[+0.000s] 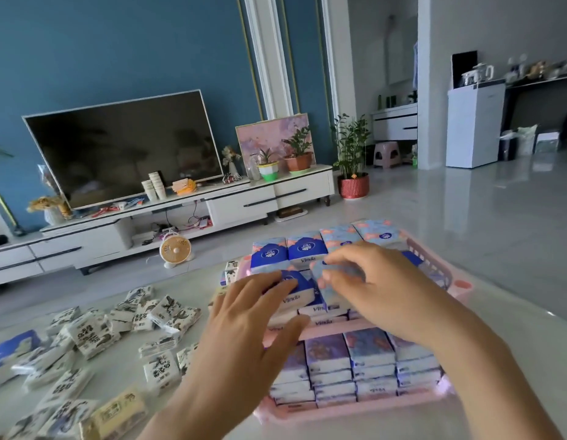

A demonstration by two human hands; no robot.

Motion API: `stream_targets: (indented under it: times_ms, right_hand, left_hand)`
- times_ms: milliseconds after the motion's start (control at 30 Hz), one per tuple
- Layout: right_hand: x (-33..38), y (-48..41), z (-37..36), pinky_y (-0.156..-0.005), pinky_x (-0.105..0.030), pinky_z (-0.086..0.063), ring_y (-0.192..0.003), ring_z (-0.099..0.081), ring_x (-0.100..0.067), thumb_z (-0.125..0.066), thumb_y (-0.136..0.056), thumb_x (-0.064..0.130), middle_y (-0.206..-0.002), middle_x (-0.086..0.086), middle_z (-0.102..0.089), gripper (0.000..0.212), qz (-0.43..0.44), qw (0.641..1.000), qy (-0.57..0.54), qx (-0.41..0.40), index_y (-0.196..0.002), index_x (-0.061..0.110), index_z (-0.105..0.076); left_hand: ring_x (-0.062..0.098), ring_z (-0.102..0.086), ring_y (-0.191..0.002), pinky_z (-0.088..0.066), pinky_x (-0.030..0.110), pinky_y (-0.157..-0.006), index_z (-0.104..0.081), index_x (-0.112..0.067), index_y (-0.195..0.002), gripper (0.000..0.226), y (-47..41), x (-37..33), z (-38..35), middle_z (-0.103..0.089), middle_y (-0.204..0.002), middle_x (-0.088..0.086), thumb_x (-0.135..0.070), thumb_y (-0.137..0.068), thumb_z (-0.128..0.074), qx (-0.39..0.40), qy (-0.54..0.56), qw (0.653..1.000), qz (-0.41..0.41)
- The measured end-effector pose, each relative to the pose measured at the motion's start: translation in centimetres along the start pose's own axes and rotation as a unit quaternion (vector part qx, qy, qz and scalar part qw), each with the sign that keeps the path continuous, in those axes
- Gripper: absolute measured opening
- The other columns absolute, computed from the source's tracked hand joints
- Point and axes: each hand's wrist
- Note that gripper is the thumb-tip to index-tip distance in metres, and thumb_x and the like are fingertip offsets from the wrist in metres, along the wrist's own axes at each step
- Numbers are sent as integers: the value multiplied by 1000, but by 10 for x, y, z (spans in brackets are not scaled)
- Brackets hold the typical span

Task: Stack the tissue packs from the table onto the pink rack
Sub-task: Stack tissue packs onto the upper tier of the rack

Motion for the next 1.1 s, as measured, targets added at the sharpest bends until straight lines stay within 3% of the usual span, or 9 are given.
stream_targets:
  times_ms: [67, 267, 333, 500, 633, 767, 867, 933, 1100]
  right_hand:
    - [2, 5, -4, -85, -9, -35, -109, -45, 4, -51, -91, 37, -123, 16, -50, 33, 12, 1000, 1, 21, -123, 27, -54]
    - [-2, 12, -15, -83, -1, -22, -126, -28, 6, -54, -90, 25, -135, 17, -35, 36, 42, 999, 18, -8, -126, 26, -49]
    - [0, 11, -19, -85, -3, -21, -128, -22, 7, -55, -90, 24, -138, 17, -30, 37, 48, 999, 17, -19, -126, 26, -48]
    - [1, 10, -29, -81, 10, -19, -117, -29, 10, -57, -89, 25, -133, 19, -34, 41, 64, 998, 6, -27, -128, 27, -46]
    - [5, 10, -37, -91, 5, -16, -128, -18, 8, -55, -90, 25, -141, 18, -27, 46, 83, 996, 3, -26, -132, 30, -40]
    - [6, 13, -38, -114, -25, -7, -141, 5, -2, -49, -92, 40, -152, 16, -8, 52, 60, 997, 40, -25, -139, 31, -28]
    - [7, 14, -41, -114, -25, -3, -142, 6, -6, -35, -94, 50, -154, 12, -6, 52, 52, 996, 69, -27, -141, 28, -25]
    - [7, 16, -46, -113, -22, -1, -142, 7, -6, -19, -92, 59, -155, 11, -5, 59, 50, 995, 84, -23, -143, 28, -21]
    - [11, 21, -47, -102, -15, 14, -142, 12, -7, -9, -85, 57, -156, 8, 2, 67, 50, 992, 106, -37, -146, 30, -16]
  left_hand:
    - [2, -43, -117, -38, 27, -95, -53, -31, -126, 42, 2, 5, -1, -52, -124, -19, -46, -89, -38, 9, 16, 1000, 3]
    - [-11, -39, -115, -25, -4, -90, -55, -40, -122, 33, 9, 14, 9, -45, -124, -30, -27, -94, -44, 8, 51, 998, 46]
    - [-15, -40, -113, -31, -2, -85, -49, -50, -118, 39, 12, 13, 10, -40, -127, -35, -20, -93, -47, 7, 70, 996, 58]
    - [-7, -44, -117, -39, 10, -89, -45, -59, -106, 24, 13, 6, 7, -40, -131, -31, -44, -88, -40, 7, 128, 987, 94]
    - [-14, -46, -106, -35, 5, -85, -45, -52, -100, 16, 10, -1, 7, -40, -120, -35, -54, -88, -35, -4, 149, 981, 124]
    - [-12, -53, -93, -42, 14, -79, -43, -44, -104, 27, -3, -4, 10, -49, -109, -29, -63, -86, -35, -34, 195, 964, 180]
    - [3, -54, -97, -42, 15, -71, -46, -29, -119, 34, -26, -4, 11, -54, -110, -12, -47, -93, -35, -75, 248, 925, 279]
    - [-4, -49, -81, -40, 10, -55, -46, -20, -124, 34, -46, -3, 11, -53, -100, -10, -39, -98, -35, -80, 351, 858, 368]
    - [6, -54, -61, -47, 23, -51, -44, -16, -126, 43, -78, -2, 3, -58, -82, -2, -46, -96, -38, -4, 473, 727, 498]
Point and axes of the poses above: each hand's wrist, its own y-axis away from the middle knuckle, its own z-axis out of the back of the hand, x = y × z
